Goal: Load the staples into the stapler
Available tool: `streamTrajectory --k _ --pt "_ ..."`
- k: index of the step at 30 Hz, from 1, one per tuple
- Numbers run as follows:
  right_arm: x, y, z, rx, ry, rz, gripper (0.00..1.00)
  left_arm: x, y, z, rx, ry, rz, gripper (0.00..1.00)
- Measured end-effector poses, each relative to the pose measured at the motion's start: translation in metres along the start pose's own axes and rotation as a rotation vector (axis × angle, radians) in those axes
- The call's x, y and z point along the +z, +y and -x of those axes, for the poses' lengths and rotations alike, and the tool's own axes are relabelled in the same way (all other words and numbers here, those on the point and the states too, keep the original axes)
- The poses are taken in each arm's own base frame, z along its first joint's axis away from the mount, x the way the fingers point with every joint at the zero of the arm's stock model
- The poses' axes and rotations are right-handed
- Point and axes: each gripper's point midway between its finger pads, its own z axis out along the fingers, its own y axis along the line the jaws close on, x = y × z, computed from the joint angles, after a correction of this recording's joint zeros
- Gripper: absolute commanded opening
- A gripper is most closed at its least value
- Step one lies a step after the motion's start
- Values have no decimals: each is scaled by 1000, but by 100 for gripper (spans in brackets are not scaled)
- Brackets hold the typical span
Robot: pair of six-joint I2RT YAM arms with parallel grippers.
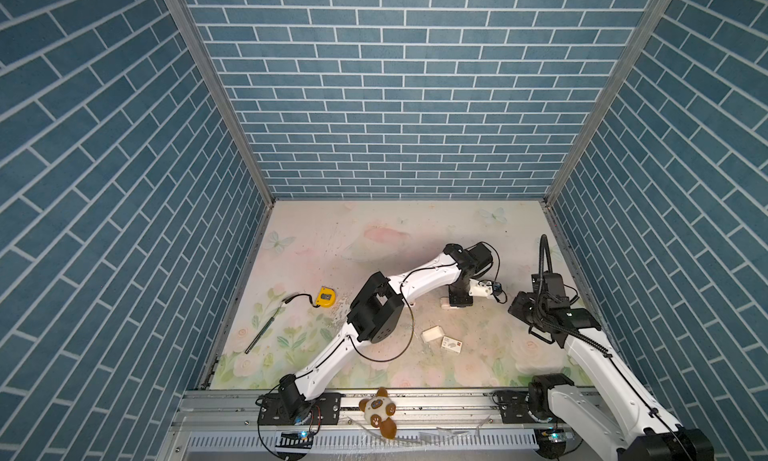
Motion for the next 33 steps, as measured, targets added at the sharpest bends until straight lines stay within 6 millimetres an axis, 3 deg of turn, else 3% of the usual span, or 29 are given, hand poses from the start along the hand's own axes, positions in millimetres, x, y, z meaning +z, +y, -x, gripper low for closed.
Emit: streamTrajectory --k 11,23,33 --pt "-3 1 2 1 -13 8 4 -4 0 1 5 -4 49 19" --pt "-4 1 3 0 -24 7 6 -13 0 1 18 -1 96 29" --pt "-4 1 4 0 -24 7 7 -11 -12 -22 11 79 62 42"
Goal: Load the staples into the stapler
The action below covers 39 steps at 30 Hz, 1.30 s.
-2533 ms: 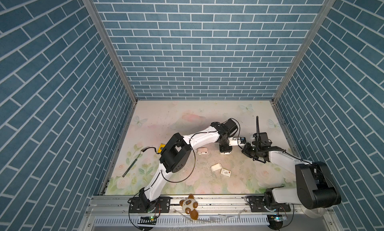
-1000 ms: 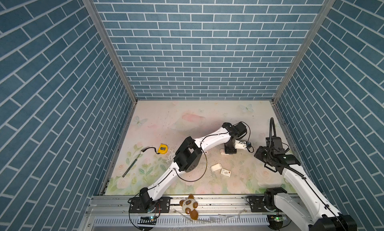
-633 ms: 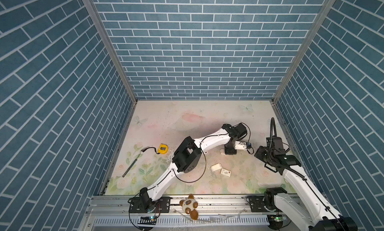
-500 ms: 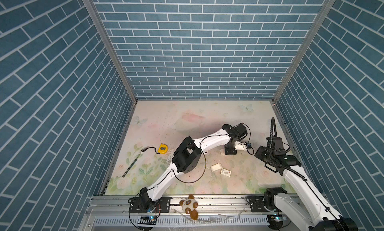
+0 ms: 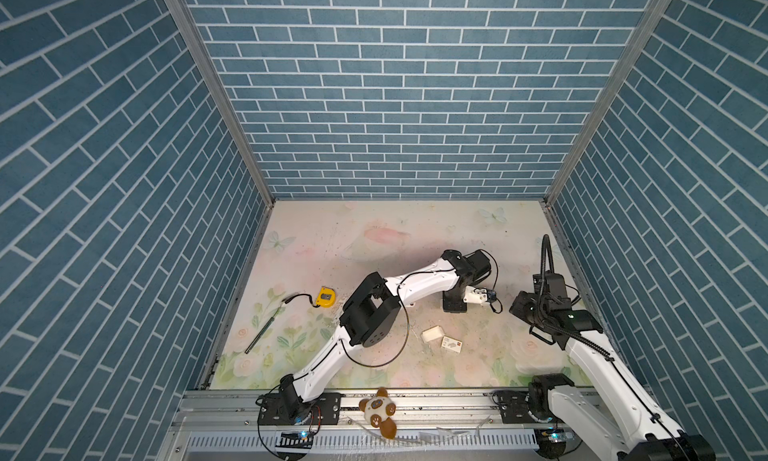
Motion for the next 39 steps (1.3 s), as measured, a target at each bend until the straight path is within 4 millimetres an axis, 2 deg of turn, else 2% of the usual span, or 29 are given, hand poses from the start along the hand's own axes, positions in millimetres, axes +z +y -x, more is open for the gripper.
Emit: streamTrajectory --k 3,6,13,20,25,26,27,28,29,32,34,37,39 --pt "0 0 0 0 0 0 8 2 -2 -2 -2 6 -8 48" --pt "0 0 0 -5 1 2 11 4 -4 -4 -3 10 -16 59" --pt "0 6 4 -25 -14 26 26 -8 -2 -6 -11 -9 -11 74" --pt "1 15 14 -64 -45 59 44 -46 16 -9 -54 -83 26 80" --pt "-4 32 35 -116 -99 99 54 -93 29 -23 -125 -166 58 89" --pt "-5 35 41 -130 -113 103 56 -106 32 -29 -146 -188 72 97" --pt "-6 39 47 -143 -129 109 58 -117 35 -34 -166 -207 85 99" --pt "-6 43 54 -161 -151 117 95 -132 39 -40 -192 -233 106 100" --pt "-6 47 60 -173 -174 123 98 -149 43 -49 -217 -259 132 100" --pt "-7 55 75 -221 -238 139 99 -189 55 -78 -301 -330 211 100" --pt "-9 61 85 -248 -286 152 99 -210 60 -105 -375 -371 262 100" --pt "-8 68 98 -292 -341 159 99 -225 65 -152 -504 -408 326 100" --pt "-3 69 103 -317 -355 147 99 -225 67 -182 -590 -414 362 100"
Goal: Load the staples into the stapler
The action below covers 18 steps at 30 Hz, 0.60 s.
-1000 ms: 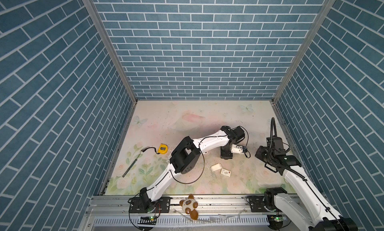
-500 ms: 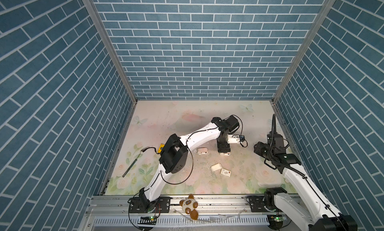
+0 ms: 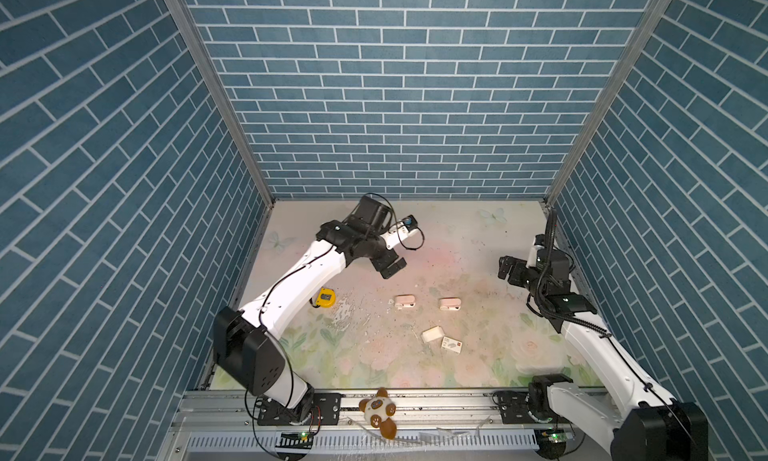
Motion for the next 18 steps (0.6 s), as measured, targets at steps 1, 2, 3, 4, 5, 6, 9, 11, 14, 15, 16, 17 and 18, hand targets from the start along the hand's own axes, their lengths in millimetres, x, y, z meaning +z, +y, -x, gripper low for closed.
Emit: streamTrajectory --k 1,2,3,4,5,6,9,11,14,15,16,17,18 --pt "3 -1 2 -12 -8 -9 99 -2 10 -14 -45 -4 30 100" --pt "7 -4 3 -25 -20 -20 99 -3 20 -29 -93 -8 60 99" --pt "10 -7 4 -34 -32 -32 99 -4 26 -41 -132 -14 83 100" --pt "13 -11 4 -45 -43 -49 99 -4 33 -57 -177 -21 107 100" --pt "16 -17 3 -50 -51 -70 99 -5 38 -75 -223 -30 133 99" --pt "19 -22 1 -54 -54 -85 99 -6 43 -88 -258 -41 157 100" --pt "29 -41 -9 -71 -63 -145 99 -8 53 -132 -351 -85 240 100" --pt "34 -55 -19 -87 -73 -188 99 -8 56 -155 -388 -106 283 100" --pt "40 -74 -34 -89 -89 -235 99 -5 64 -179 -446 -151 323 100" --pt "42 -80 -39 -88 -94 -248 99 -4 69 -189 -474 -172 343 99" --pt "45 -86 -44 -83 -100 -259 99 -3 74 -200 -507 -196 367 100" --pt "46 -90 -47 -82 -108 -265 99 -2 78 -209 -533 -217 392 100" --pt "48 -94 -50 -78 -114 -271 99 0 81 -219 -559 -240 420 100"
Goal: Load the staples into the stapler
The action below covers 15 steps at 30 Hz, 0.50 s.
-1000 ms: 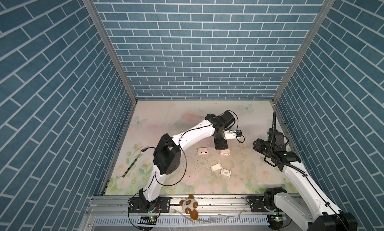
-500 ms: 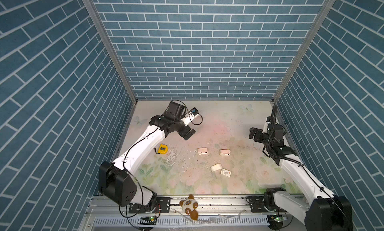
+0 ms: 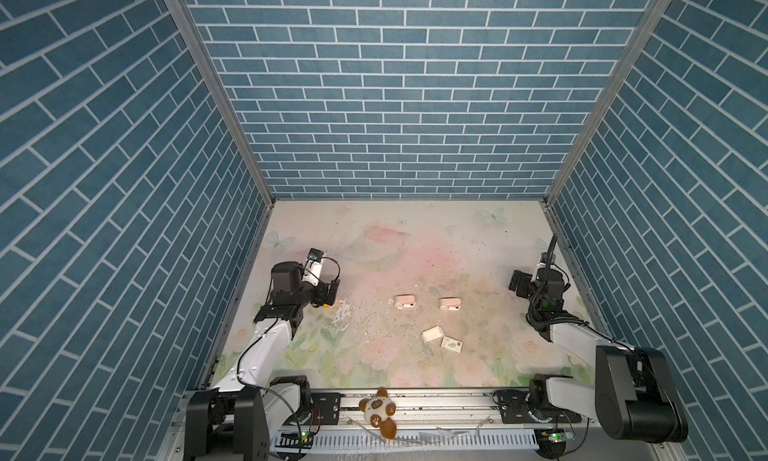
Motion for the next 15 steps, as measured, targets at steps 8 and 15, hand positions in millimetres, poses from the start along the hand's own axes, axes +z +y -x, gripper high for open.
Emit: streamTrajectory --k 8,15 --pt "9 -3 22 16 -140 18 99 16 25 -15 -105 -130 68 99" --pt "23 2 11 2 -153 58 99 23 50 5 -194 -244 112 100"
